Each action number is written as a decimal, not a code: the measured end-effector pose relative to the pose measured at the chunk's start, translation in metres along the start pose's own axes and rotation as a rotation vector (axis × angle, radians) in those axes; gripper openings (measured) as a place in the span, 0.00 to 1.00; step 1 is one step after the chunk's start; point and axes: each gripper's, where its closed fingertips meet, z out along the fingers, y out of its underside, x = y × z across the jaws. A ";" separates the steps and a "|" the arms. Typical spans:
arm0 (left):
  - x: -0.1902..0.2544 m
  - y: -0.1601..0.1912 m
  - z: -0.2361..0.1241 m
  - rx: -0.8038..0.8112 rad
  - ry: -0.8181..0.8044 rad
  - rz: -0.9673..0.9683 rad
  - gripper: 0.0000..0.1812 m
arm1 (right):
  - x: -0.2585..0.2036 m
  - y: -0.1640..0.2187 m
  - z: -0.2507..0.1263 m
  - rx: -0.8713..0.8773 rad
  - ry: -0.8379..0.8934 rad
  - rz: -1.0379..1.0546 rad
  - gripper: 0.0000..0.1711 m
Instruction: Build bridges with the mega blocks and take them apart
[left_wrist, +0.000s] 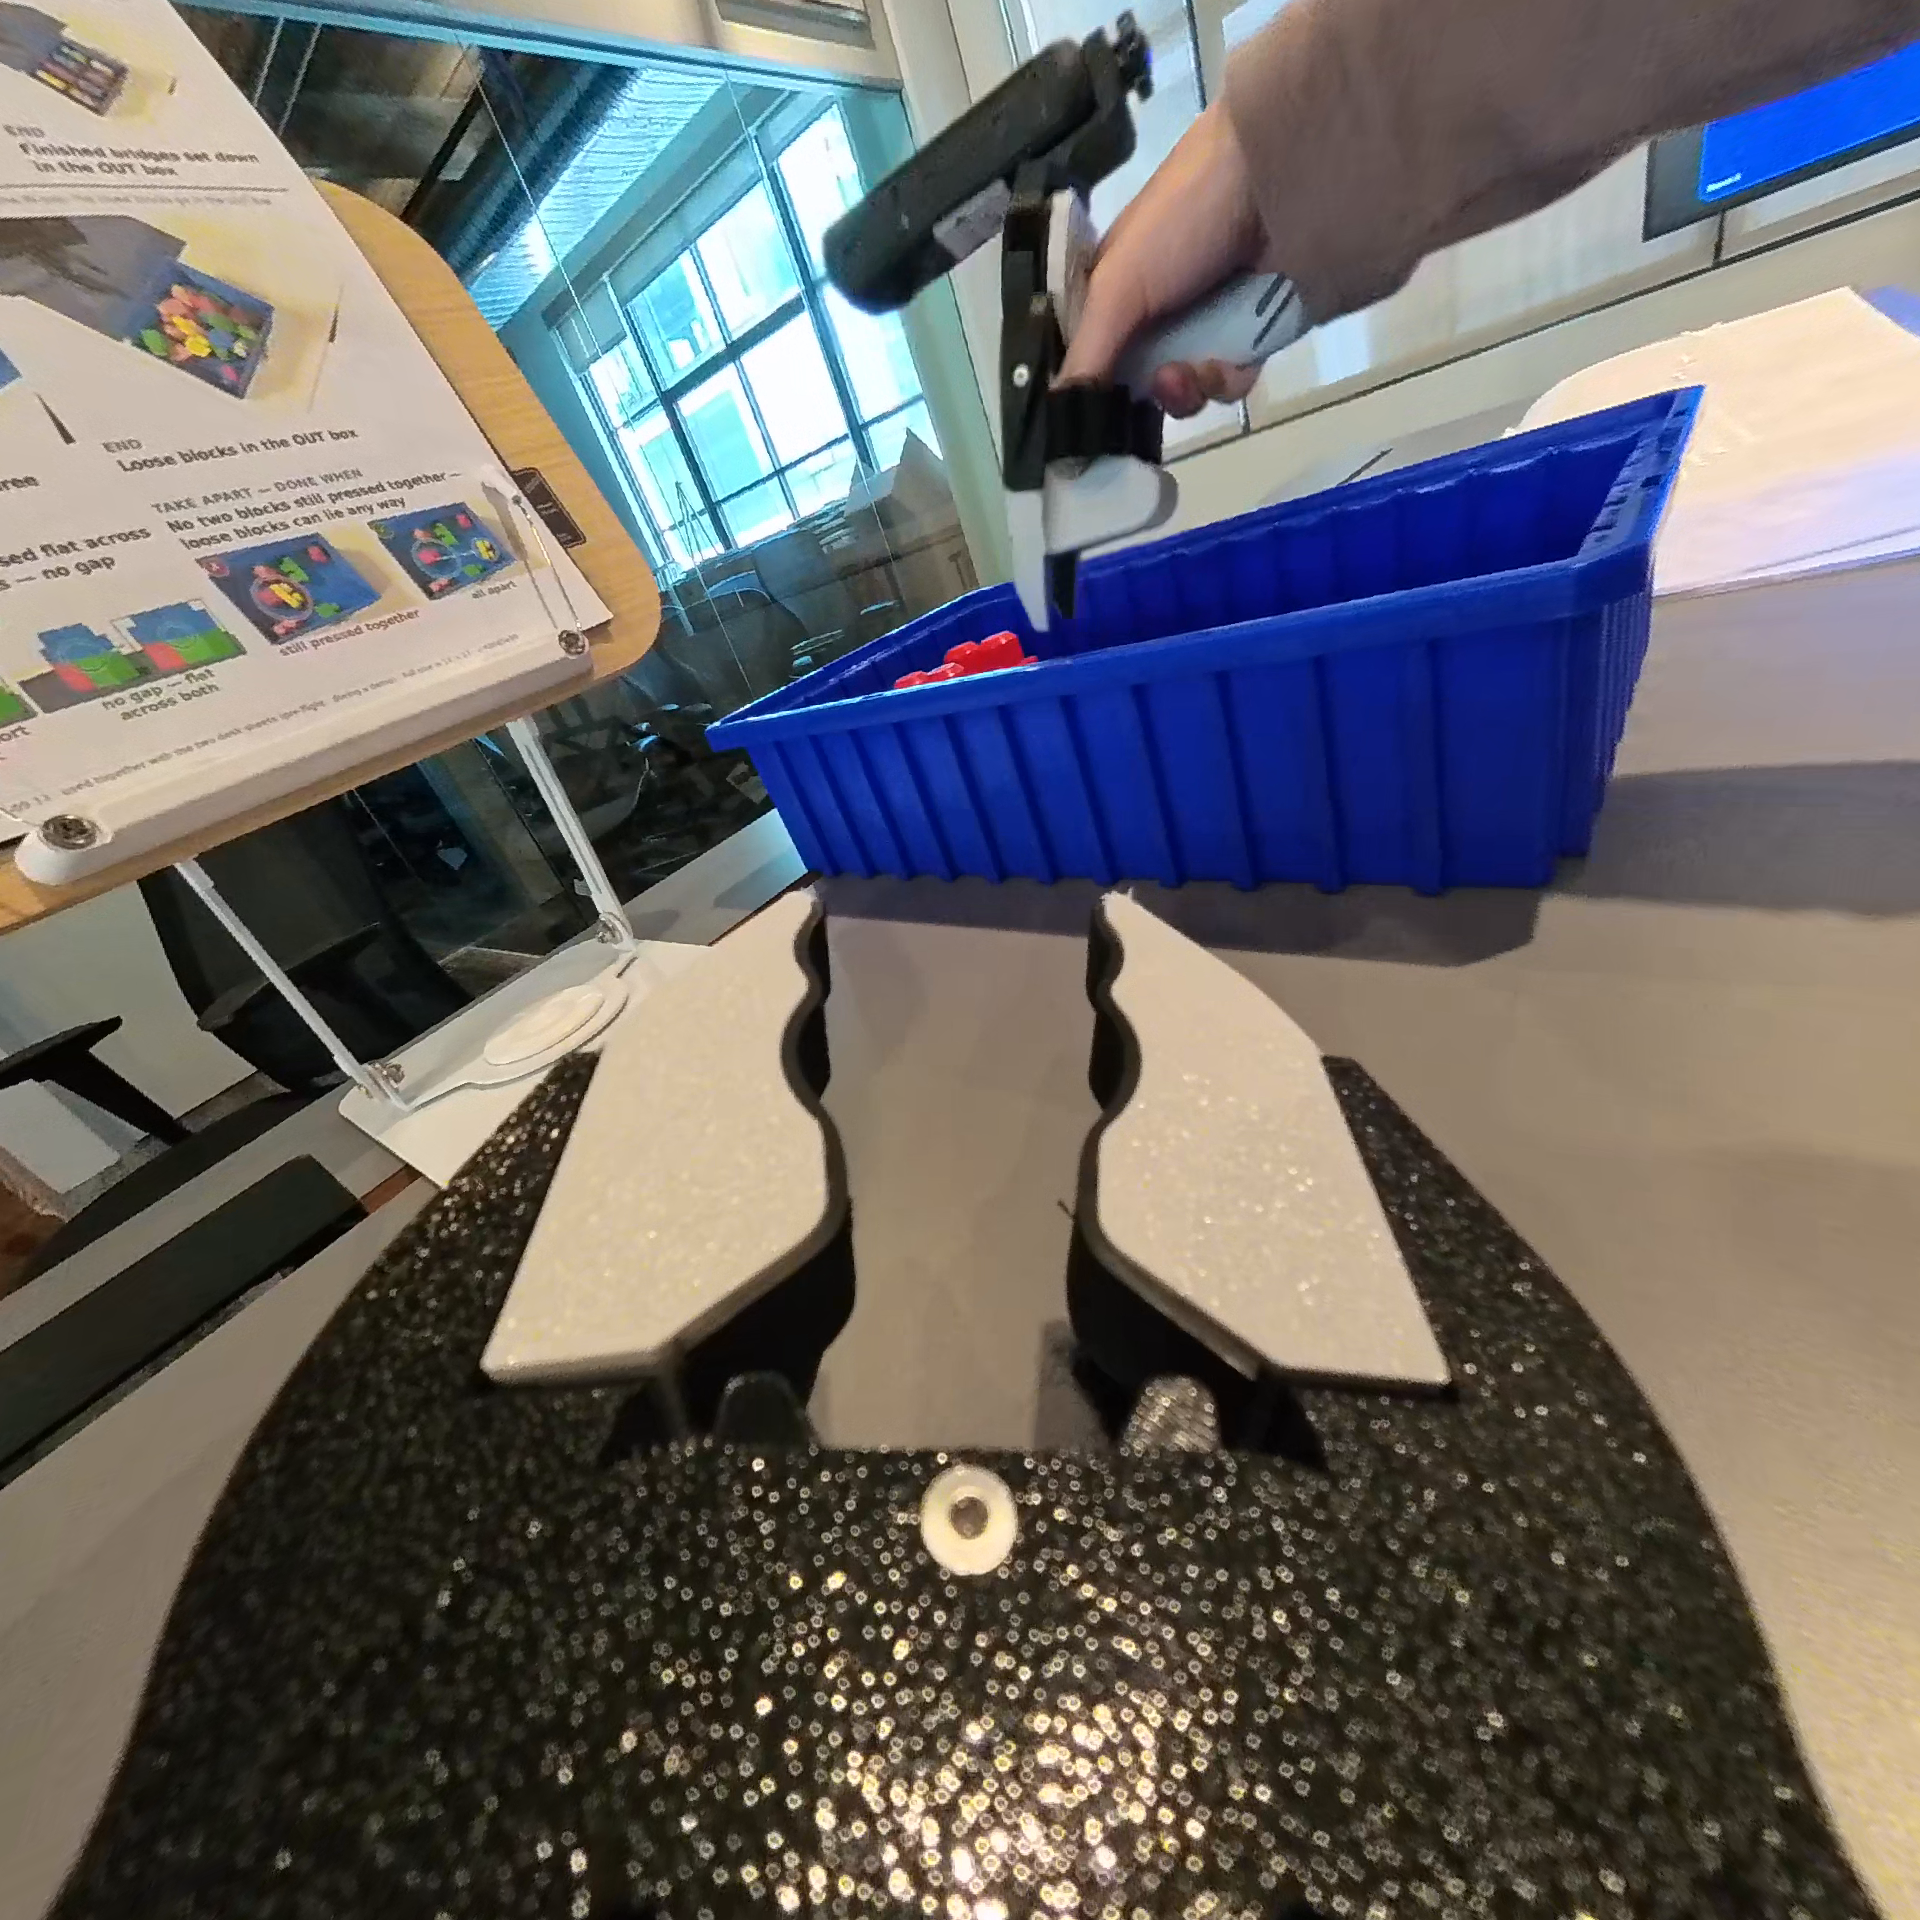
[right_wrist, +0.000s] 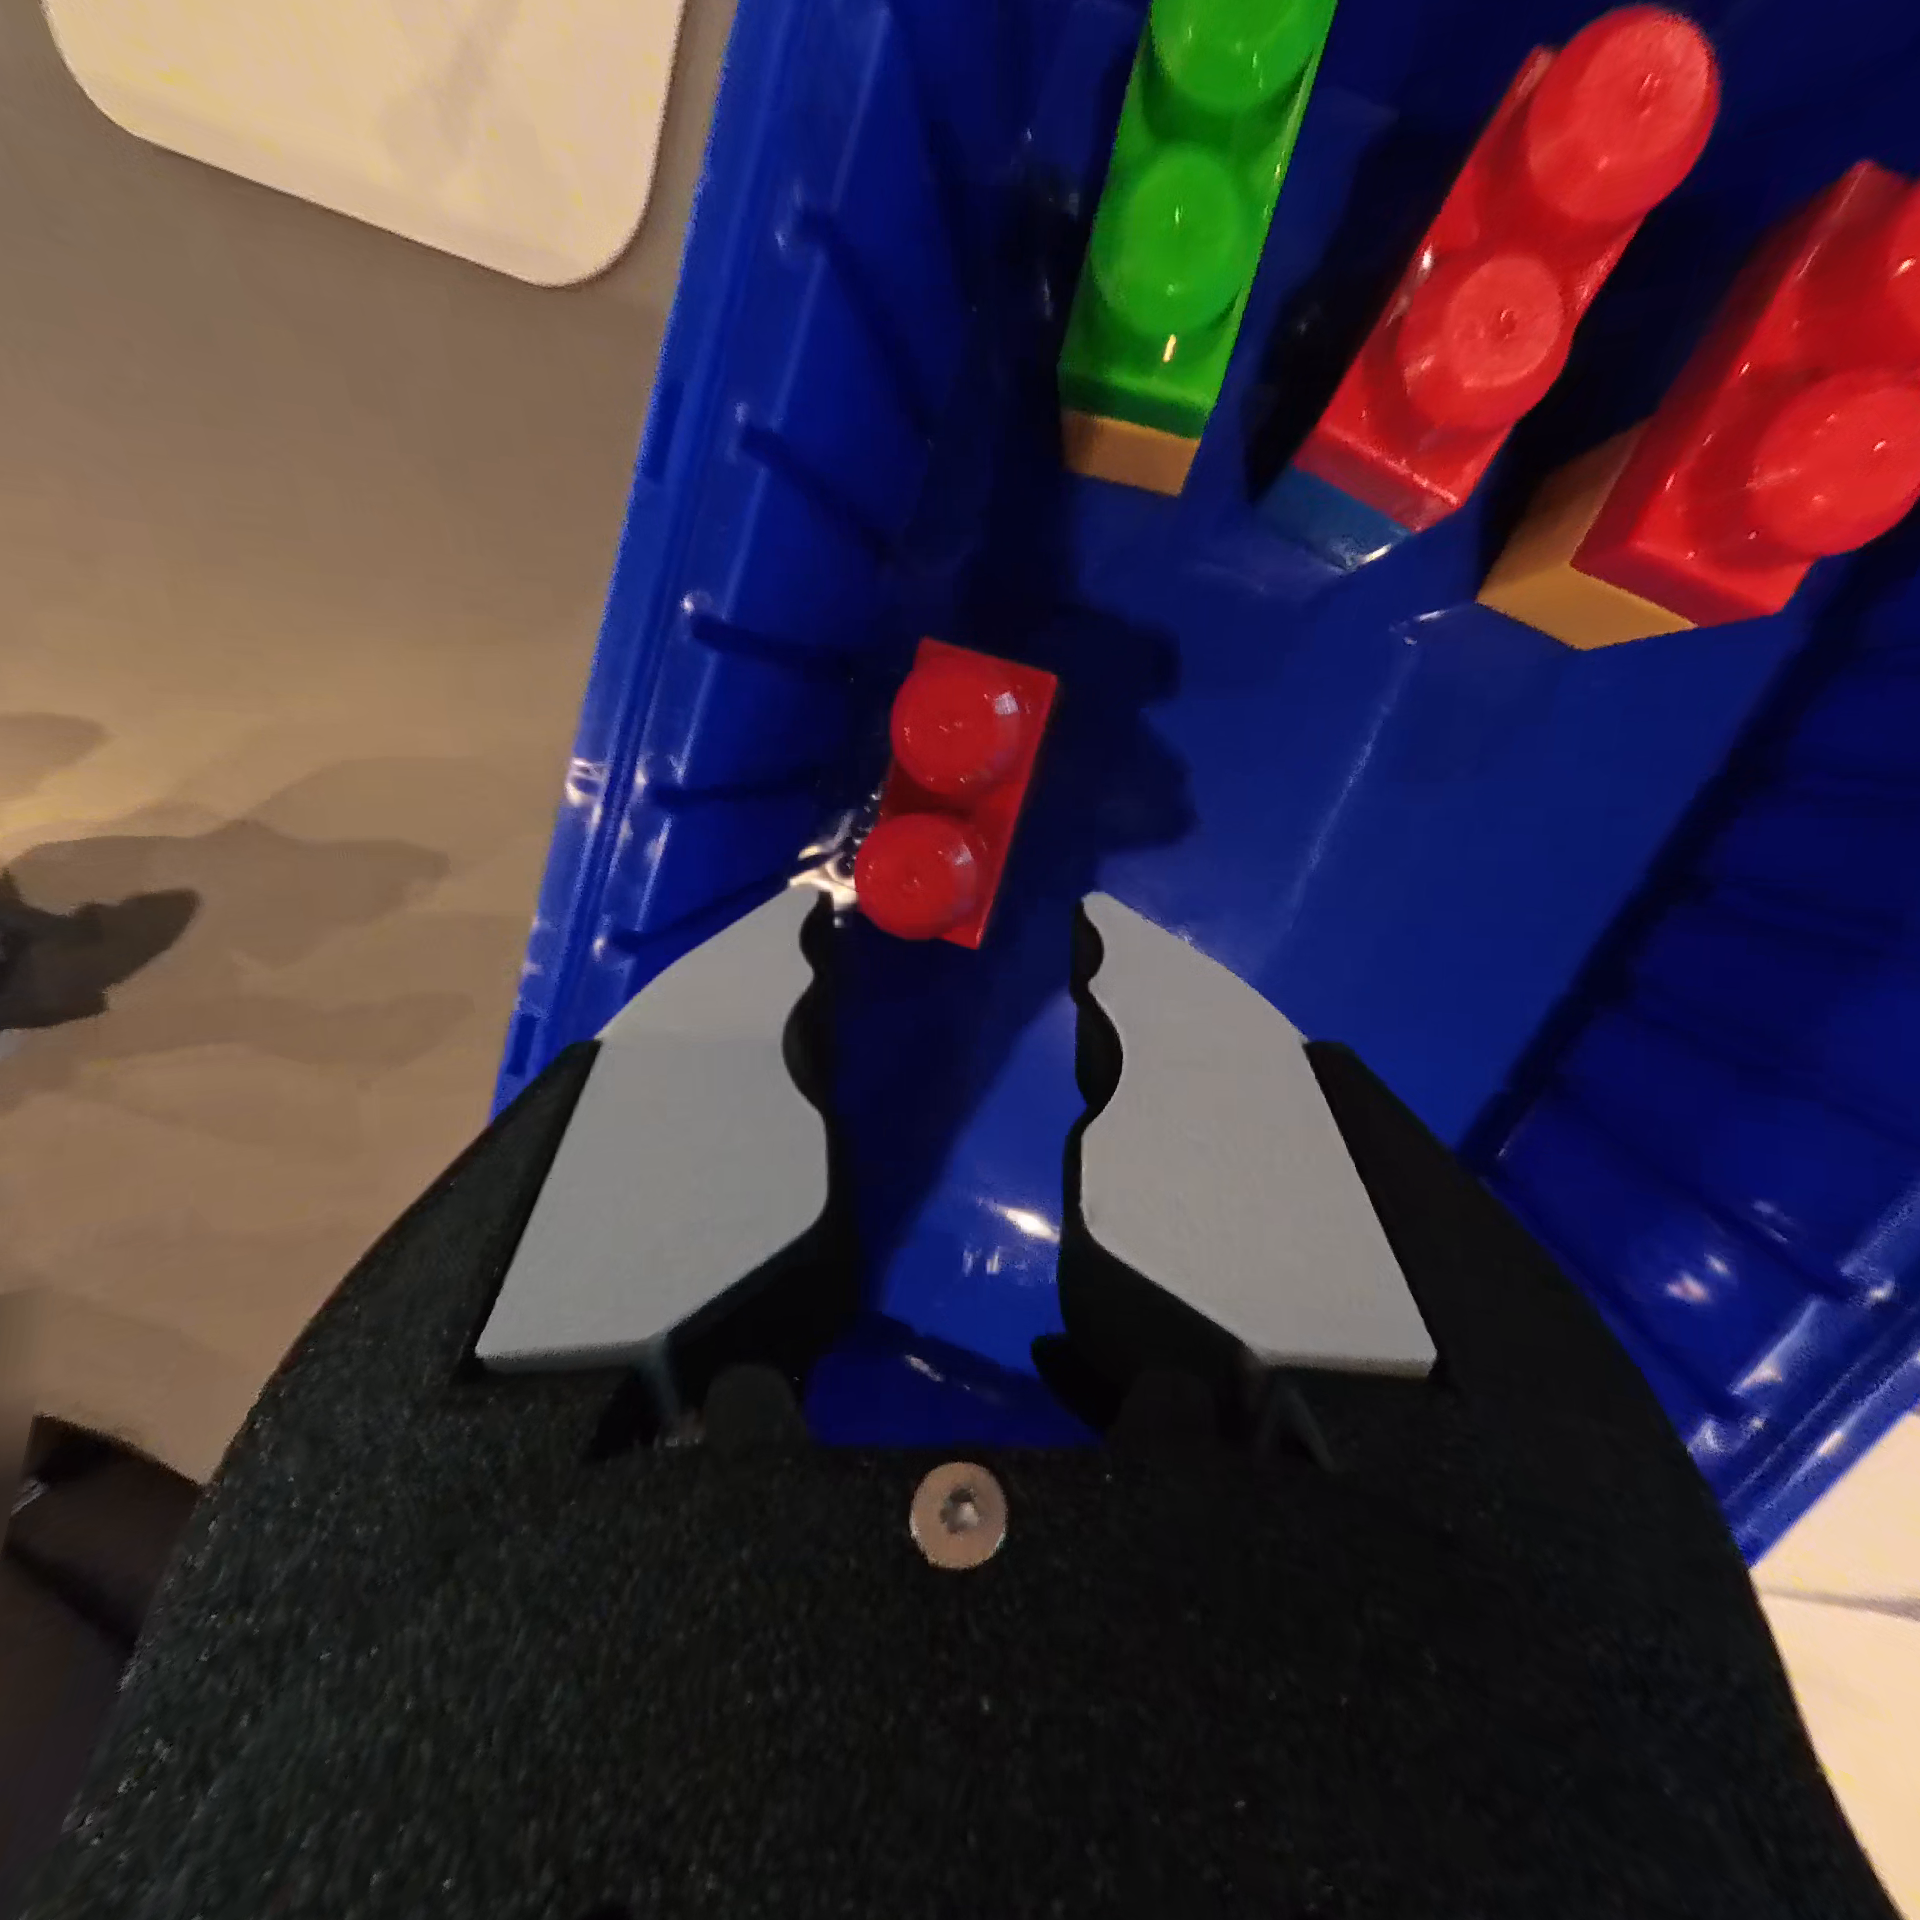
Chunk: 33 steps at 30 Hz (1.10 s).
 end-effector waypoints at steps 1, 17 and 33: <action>0.000 0.000 0.000 0.000 -0.002 -0.002 0.26 | -0.003 -0.003 -0.003 0.024 -0.006 -0.010 0.25; -0.020 -0.010 -0.011 0.059 -0.130 -0.009 0.26 | -0.207 0.020 -0.116 1.289 -0.113 -0.258 0.26; -0.030 -0.010 -0.017 0.068 -0.185 -0.034 0.26 | -0.085 0.015 -0.123 1.230 0.127 -0.139 0.21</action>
